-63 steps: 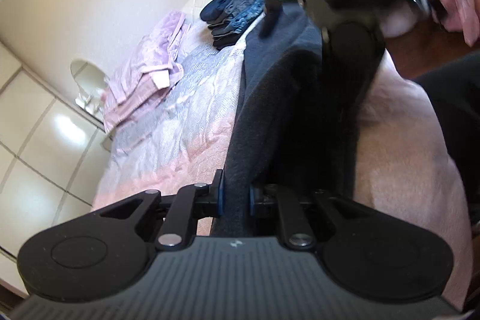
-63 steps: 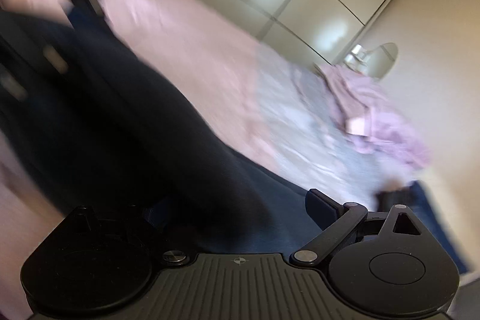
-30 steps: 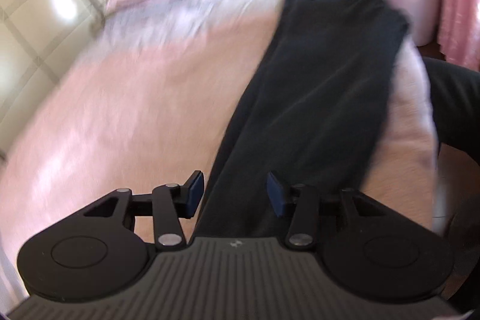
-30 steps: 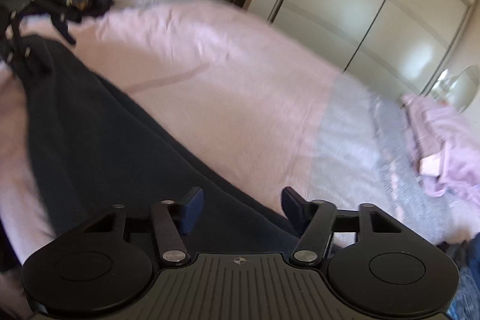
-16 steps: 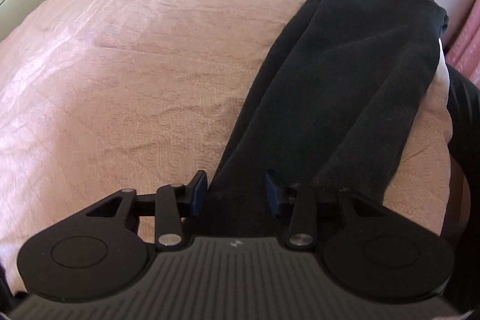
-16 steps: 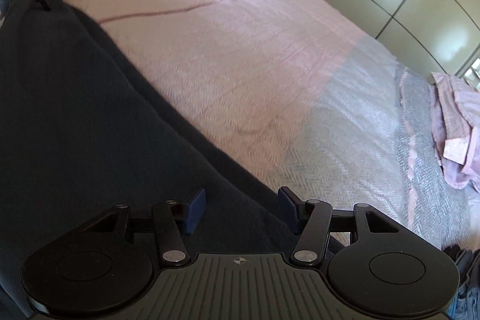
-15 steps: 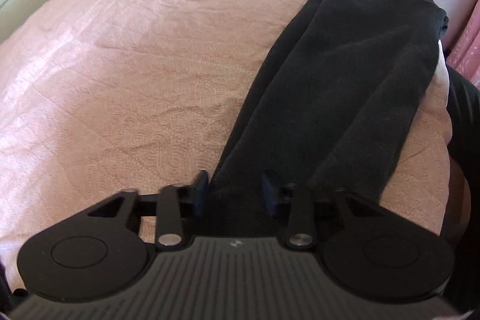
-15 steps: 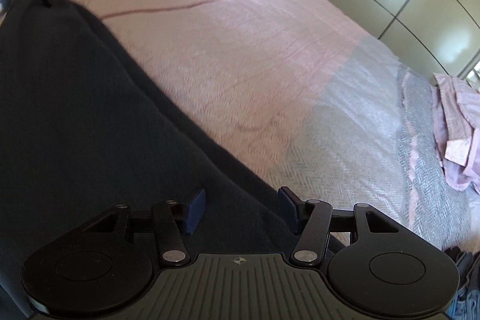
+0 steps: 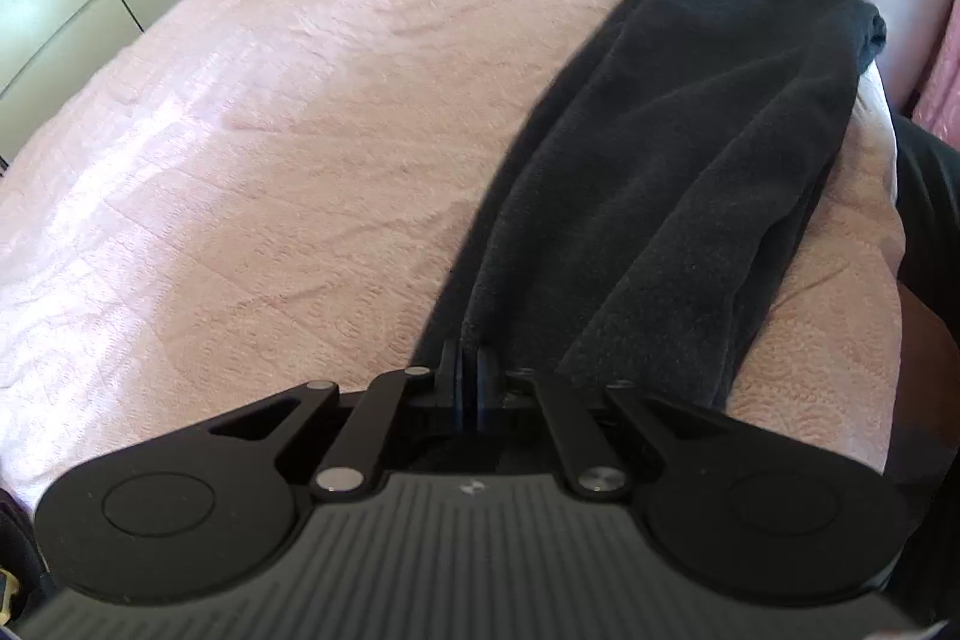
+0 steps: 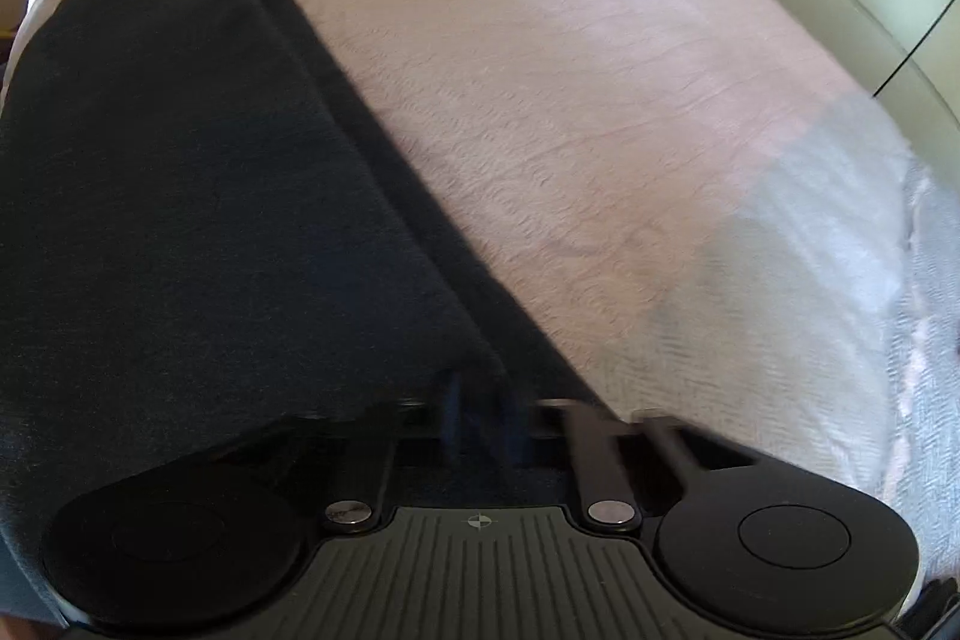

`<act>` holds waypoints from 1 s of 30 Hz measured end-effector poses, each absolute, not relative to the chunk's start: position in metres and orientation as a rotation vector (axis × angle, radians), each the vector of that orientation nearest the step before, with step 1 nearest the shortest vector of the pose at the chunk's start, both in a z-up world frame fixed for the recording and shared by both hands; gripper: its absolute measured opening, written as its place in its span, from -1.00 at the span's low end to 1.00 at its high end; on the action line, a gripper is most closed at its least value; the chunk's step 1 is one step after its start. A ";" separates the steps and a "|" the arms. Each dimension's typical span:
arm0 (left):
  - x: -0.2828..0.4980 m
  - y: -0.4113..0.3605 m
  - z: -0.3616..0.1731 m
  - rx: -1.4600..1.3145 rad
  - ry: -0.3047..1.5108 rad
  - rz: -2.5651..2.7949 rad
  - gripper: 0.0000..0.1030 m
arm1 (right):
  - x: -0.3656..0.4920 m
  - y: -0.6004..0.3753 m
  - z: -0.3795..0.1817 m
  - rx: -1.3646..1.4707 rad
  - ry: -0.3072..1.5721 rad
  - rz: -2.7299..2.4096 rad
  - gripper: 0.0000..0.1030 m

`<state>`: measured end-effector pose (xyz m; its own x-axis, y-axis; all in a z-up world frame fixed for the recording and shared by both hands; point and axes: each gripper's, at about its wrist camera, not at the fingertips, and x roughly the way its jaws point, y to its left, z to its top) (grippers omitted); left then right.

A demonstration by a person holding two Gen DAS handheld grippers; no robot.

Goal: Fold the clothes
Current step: 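Smooth the folded sweatpants with the left gripper while the right gripper moves away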

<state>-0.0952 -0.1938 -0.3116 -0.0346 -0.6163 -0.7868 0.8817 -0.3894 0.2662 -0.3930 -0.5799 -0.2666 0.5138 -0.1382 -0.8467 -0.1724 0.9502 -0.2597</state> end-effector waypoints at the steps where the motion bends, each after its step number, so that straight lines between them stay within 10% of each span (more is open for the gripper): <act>1: -0.093 -0.191 -0.307 1.045 0.331 -1.667 -0.96 | -0.394 -0.579 -0.263 -0.340 1.024 0.007 -0.98; 30: -0.102 -0.171 -0.319 1.122 0.371 -1.537 -0.82 | -0.531 -0.631 -0.266 0.181 0.782 -0.710 -0.58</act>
<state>-0.1024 -0.1714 -0.3189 0.0961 -0.5892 -0.8022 0.8902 -0.3096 0.3341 -0.5314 -0.6313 -0.2657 0.4936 -0.5174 -0.6990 0.6462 0.7562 -0.1033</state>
